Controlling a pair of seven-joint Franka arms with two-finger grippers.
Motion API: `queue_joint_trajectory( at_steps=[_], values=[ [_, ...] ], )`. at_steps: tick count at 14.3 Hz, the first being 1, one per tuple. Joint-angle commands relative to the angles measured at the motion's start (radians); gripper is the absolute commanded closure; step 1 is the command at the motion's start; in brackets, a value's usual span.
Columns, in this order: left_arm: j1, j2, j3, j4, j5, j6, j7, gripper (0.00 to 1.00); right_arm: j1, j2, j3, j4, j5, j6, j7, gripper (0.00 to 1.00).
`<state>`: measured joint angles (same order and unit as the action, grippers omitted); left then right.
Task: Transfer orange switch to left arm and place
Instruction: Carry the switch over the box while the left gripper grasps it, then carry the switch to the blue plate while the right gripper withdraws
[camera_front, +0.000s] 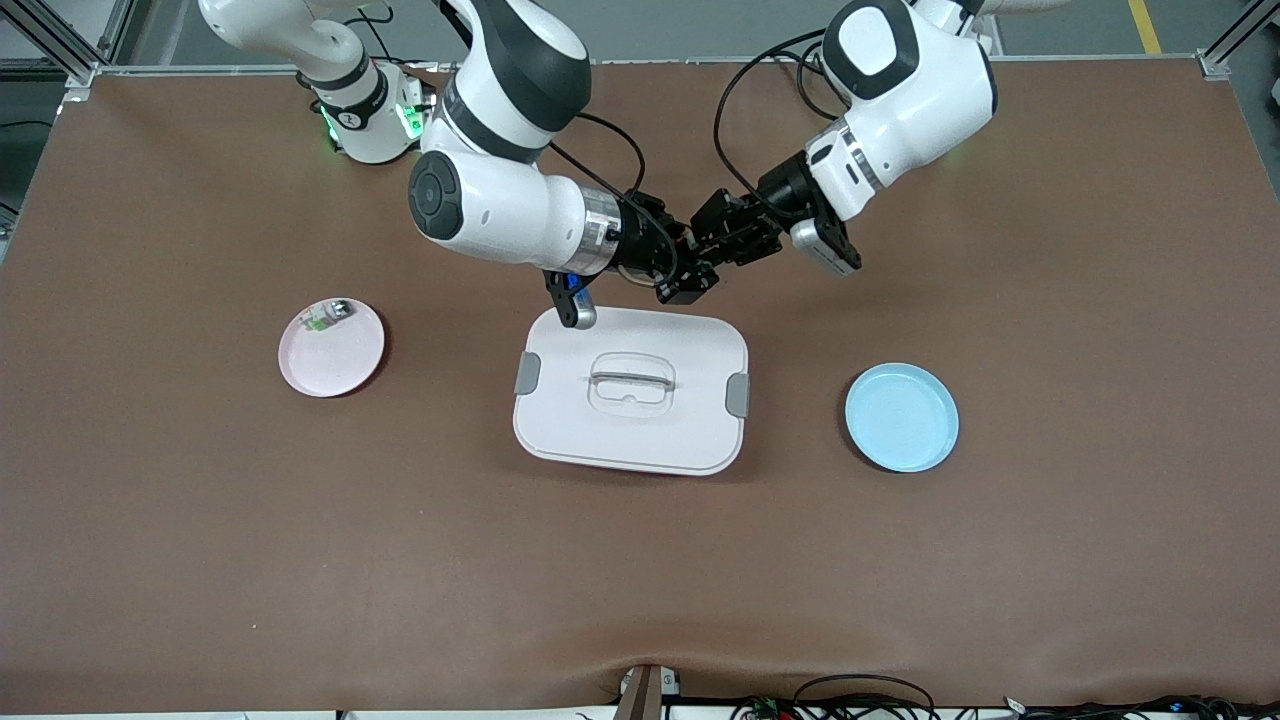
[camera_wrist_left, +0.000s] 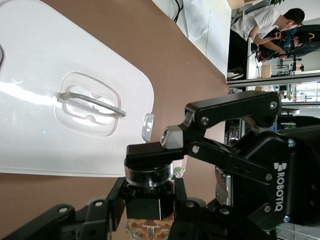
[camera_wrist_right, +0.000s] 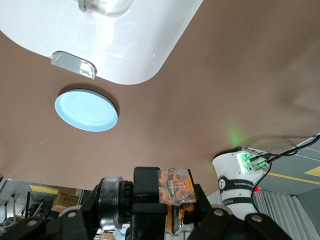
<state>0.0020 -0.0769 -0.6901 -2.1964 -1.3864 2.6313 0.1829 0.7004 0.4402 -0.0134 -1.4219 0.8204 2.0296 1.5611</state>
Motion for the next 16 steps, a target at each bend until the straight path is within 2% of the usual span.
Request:
queue_joint_trajectory(
  at_steps=[1,5,6,10,14,16],
  values=[
    [0.004,0.008,-0.014,0.015,-0.02,0.018,0.018,1.0,0.008,0.017,-0.007,0.034,0.017,-0.008,0.016,0.78],
    [0.013,0.006,-0.012,0.015,0.001,0.018,0.032,1.0,0.014,0.017,-0.008,0.034,0.016,-0.008,0.016,0.77],
    [0.016,0.006,-0.011,0.014,0.033,0.018,0.039,1.0,0.014,0.017,-0.008,0.034,0.016,-0.008,0.016,0.65],
    [0.064,0.008,-0.011,0.007,0.185,0.01,0.04,1.0,0.014,0.017,-0.008,0.032,0.011,-0.009,0.014,0.01],
    [0.159,0.02,-0.011,0.006,0.41,-0.052,0.04,1.0,0.013,0.015,-0.008,0.032,0.01,-0.014,0.008,0.0],
    [0.219,0.022,-0.011,0.012,0.563,-0.115,0.04,1.0,0.005,0.008,-0.01,0.034,0.003,-0.017,0.007,0.0]
  ],
)
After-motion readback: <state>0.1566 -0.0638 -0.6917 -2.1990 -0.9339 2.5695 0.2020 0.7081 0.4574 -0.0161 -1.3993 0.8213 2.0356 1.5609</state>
